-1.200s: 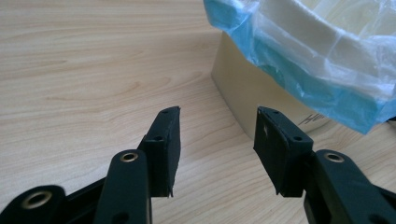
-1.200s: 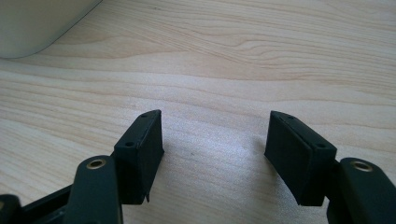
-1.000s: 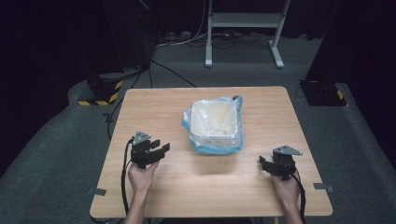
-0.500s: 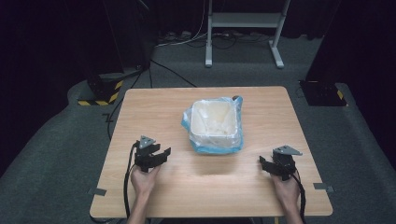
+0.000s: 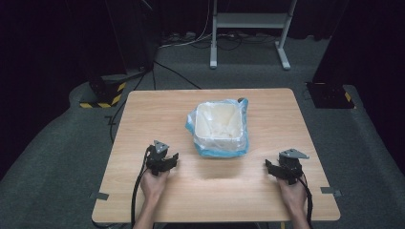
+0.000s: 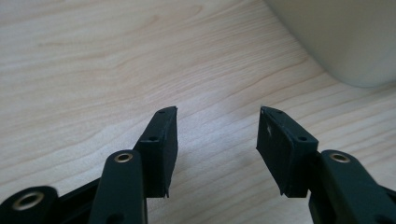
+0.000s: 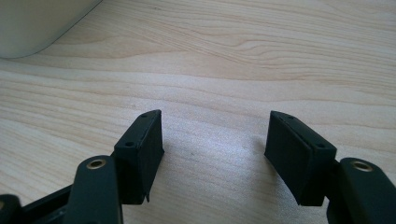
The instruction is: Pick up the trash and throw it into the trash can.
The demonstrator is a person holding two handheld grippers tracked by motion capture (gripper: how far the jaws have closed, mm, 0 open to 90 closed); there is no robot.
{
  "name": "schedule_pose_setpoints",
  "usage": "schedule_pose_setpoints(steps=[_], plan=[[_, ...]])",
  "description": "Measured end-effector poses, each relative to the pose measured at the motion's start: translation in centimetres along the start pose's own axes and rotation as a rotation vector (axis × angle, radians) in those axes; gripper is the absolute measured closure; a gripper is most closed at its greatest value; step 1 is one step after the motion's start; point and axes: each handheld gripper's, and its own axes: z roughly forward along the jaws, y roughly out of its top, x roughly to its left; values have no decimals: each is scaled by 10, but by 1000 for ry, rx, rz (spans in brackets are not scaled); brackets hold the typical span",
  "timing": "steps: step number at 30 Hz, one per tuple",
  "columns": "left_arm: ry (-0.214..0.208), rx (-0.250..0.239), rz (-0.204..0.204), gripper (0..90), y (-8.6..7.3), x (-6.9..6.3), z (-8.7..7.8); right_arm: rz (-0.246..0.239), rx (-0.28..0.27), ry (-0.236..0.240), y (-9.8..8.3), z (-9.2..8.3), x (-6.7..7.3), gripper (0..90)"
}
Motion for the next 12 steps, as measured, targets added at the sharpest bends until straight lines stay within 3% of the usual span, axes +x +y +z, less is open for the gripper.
schedule_pose_setpoints(steps=[5, 7, 12], plan=[[25, -6, 23, 433, -3, -3, 6, 1, 0, 0, 0, 0, 0, 363], [6, -13, 6, 406, -4, -1, 7, 1, 0, 0, 0, 0, 0, 363], [12, -5, 11, 330, -3, -2, 8, 1, 0, 0, 0, 0, 0, 363]])
